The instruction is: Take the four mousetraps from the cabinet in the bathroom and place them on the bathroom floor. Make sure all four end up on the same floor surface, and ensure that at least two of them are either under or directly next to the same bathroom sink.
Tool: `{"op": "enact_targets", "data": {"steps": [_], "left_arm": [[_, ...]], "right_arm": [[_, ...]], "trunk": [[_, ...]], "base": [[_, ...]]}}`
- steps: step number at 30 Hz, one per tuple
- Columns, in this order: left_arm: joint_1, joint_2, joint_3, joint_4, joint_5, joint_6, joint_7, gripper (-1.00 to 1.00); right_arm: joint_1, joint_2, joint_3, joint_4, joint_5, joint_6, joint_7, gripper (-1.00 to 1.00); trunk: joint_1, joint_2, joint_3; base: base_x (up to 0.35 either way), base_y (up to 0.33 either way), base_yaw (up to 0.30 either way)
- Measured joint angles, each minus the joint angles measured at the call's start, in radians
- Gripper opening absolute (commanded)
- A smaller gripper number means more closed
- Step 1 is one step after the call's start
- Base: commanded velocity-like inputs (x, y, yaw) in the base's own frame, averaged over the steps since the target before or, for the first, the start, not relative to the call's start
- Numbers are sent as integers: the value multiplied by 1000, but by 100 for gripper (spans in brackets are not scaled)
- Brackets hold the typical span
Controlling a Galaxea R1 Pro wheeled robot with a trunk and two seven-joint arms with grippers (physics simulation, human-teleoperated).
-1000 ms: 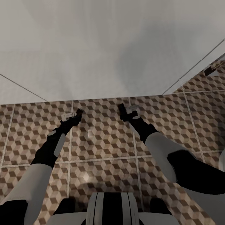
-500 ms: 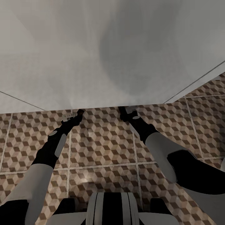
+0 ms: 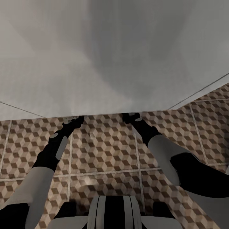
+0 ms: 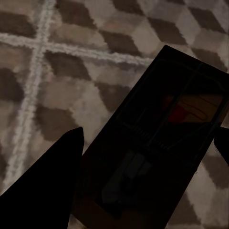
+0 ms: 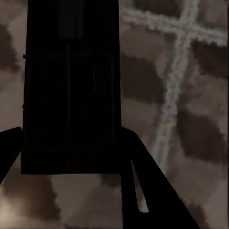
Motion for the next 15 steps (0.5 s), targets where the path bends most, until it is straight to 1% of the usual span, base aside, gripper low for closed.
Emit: {"op": "enact_targets", "data": {"steps": [15], "left_arm": [[0,0,0,-4,0,0,0,-100]], "right_arm": [[0,0,-1,4,0,6,-2,-100]], "trunk": [[0,0,0]], "base": [[9,0,0]]}}
